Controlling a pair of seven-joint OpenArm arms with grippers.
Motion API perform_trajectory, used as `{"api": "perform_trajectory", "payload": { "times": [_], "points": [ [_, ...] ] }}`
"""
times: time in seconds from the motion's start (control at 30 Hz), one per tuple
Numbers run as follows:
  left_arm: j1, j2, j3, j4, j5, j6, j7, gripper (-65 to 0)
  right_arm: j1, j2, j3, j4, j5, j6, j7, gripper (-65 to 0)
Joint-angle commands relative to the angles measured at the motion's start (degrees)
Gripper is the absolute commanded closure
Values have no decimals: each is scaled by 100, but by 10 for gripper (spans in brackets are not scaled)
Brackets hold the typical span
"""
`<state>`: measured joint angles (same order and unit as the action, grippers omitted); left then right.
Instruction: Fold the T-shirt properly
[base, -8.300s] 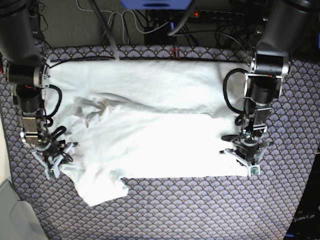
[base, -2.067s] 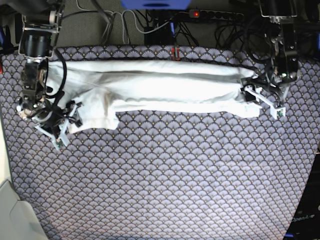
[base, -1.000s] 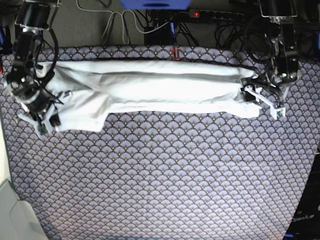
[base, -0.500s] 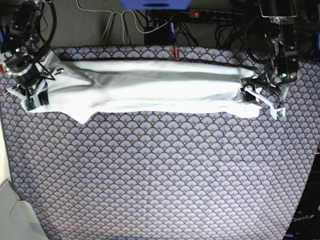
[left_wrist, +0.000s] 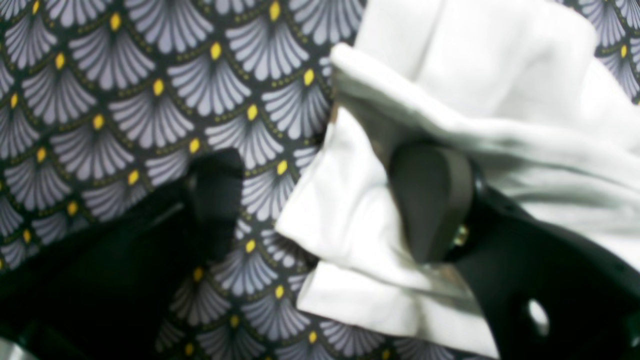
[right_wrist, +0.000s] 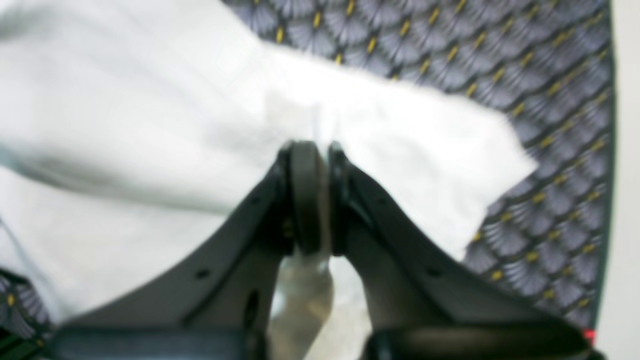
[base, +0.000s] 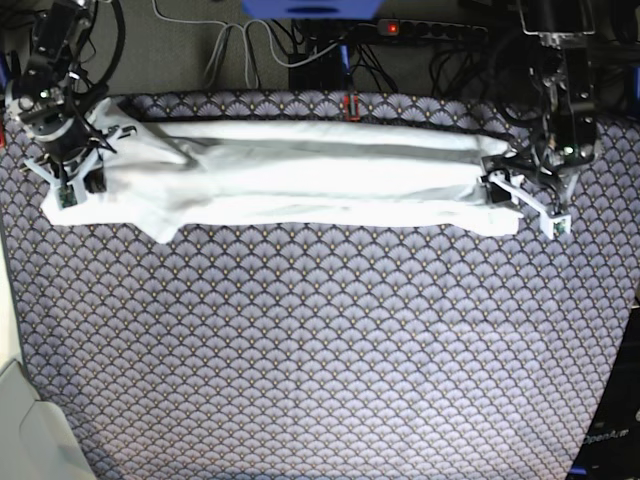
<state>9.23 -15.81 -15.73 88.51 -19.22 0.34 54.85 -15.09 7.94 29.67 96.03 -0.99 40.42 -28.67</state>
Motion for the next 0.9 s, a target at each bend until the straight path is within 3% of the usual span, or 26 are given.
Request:
{"api": "perform_trajectory", "payload": {
  "times": [0.0, 0.4, 0.87],
  "points": [
    [57, -32, 39, -29, 28, -56, 313, -491, 28, 89, 18, 2, 69, -42, 119, -1],
    [66, -58, 39, -29, 28, -56, 322, -491, 529, 379, -123, -1176, 60, -42, 128, -1],
    [66, -41, 47, -29, -25, -65, 339, -495, 529, 379, -123, -1229, 60, -42, 128, -1]
  ]
}}
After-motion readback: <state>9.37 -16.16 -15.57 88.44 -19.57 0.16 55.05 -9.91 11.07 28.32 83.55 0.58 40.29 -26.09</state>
